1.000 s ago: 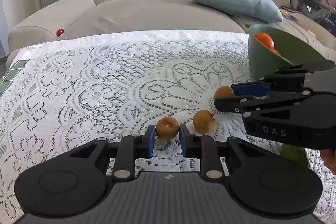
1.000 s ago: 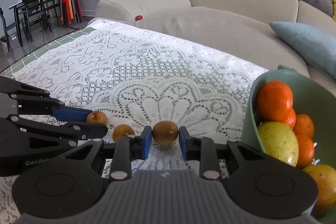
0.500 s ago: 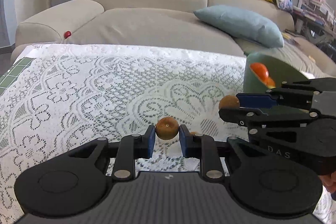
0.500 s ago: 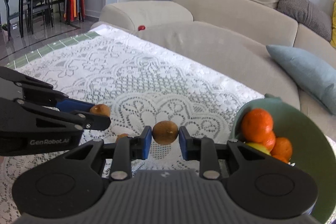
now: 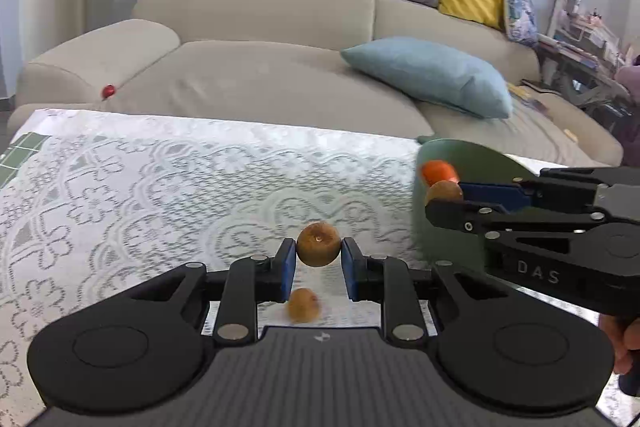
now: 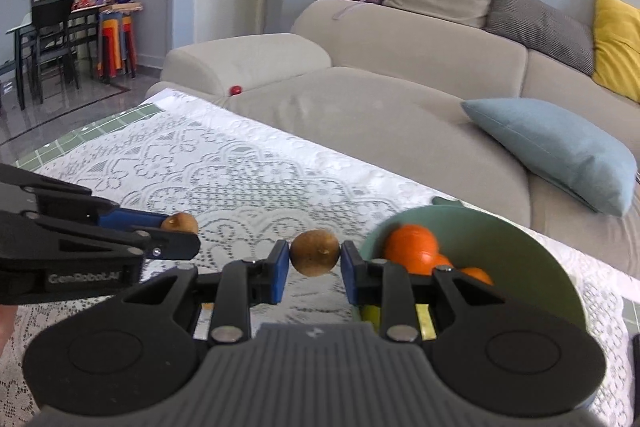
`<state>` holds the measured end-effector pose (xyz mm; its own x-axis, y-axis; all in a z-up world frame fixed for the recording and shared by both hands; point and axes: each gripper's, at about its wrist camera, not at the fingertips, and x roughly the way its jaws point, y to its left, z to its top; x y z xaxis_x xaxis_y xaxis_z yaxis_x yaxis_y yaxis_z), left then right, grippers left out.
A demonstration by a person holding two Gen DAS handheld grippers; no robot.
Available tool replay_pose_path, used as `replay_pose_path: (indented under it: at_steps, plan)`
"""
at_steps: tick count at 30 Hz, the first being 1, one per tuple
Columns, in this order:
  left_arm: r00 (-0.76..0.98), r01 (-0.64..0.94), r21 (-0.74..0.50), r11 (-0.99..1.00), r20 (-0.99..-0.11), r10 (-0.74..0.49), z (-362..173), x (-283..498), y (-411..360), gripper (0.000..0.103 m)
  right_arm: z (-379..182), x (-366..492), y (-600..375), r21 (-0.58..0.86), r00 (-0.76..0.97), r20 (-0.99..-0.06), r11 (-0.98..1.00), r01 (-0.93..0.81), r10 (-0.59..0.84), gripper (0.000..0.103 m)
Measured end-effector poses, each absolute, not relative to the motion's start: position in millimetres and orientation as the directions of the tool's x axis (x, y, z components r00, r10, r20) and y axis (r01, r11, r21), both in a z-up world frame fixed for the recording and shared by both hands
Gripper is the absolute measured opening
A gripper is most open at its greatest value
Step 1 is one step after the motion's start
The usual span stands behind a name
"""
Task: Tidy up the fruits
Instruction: 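Carry both kiwis over the green colander and lower them inside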
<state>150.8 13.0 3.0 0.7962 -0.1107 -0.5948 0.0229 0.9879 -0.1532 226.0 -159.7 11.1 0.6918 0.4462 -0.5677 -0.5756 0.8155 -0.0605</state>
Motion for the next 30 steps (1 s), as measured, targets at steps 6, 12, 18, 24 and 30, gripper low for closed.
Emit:
replay_pose_path:
  at_steps: [6, 12, 18, 24, 30]
  plan:
    - [0.796, 0.060, -0.181, 0.982, -0.584, -0.157, 15, 159, -12, 0.027, 19, 231, -185, -0.083, 0.734, -0.566, 0.860, -0.504, 0.376, 0.025]
    - [0.793, 0.092, -0.198, 0.976, -0.578, -0.192, 26, 174, -41, 0.027, 20, 243, -204, -0.125, 0.741, -0.596, 0.875, -0.467, 0.311, 0.025]
    - [0.776, 0.122, -0.204, 0.971, -0.590, -0.222, 29, 193, -67, 0.027, 13, 255, -224, -0.141, 0.734, -0.626, 0.887, -0.439, 0.264, 0.025]
    - [0.746, 0.148, -0.207, 0.967, -0.619, -0.246, 25, 211, -87, 0.027, 10, 262, -232, -0.146, 0.734, -0.635, 0.894, -0.423, 0.243, 0.024]
    - [0.719, 0.164, -0.206, 0.965, -0.645, -0.260, 17, 226, -97, 0.027, 4, 272, -236, -0.137, 0.723, -0.651, 0.901, -0.411, 0.231, 0.024]
